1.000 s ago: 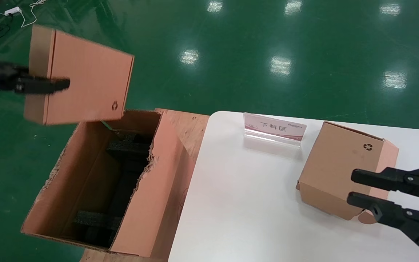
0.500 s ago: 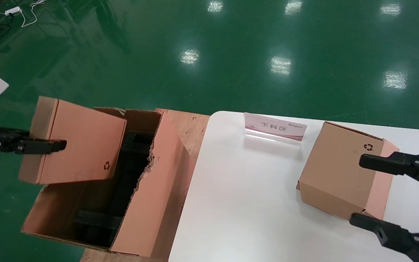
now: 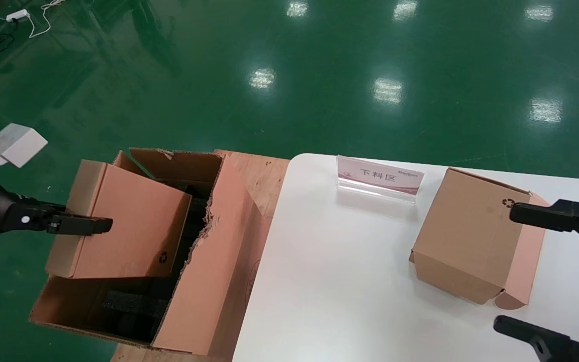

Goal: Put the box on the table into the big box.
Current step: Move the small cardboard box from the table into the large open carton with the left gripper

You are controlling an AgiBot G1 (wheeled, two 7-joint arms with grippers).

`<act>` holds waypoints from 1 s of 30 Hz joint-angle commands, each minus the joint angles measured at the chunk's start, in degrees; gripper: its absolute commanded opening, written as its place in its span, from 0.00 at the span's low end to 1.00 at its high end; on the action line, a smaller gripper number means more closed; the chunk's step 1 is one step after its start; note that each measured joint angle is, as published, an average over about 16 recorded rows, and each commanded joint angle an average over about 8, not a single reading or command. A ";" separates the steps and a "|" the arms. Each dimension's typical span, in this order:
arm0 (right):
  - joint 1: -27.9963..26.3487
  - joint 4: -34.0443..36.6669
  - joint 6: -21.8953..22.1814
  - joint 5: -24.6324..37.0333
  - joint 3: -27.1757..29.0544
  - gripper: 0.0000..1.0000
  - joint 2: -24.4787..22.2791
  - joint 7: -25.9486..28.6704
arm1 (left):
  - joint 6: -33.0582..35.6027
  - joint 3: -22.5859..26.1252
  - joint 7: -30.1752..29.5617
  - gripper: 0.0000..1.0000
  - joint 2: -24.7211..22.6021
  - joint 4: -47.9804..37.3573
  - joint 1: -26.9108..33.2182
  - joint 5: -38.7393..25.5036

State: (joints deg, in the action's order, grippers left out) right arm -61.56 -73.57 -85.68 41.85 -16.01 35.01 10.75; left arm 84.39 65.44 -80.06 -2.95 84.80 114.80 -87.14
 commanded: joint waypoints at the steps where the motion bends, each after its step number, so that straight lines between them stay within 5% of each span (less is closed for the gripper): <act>1: 0.00 0.00 0.00 0.00 0.00 1.00 0.00 0.00 | 0.21 0.38 -0.41 0.00 -0.45 0.00 0.04 -0.37; 22: 0.00 0.00 0.00 0.00 0.00 1.00 0.00 0.00 | 3.37 18.61 -11.03 0.00 -8.90 -2.73 7.56 -10.62; 30: 0.00 0.00 0.00 0.00 0.00 1.00 0.00 0.00 | 4.23 21.82 -11.83 0.00 -12.10 -5.85 11.34 -12.32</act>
State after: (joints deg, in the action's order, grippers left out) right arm -61.56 -73.57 -85.68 41.85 -16.01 35.01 10.75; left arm 88.56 86.81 -91.72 -14.77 79.23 125.96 -99.42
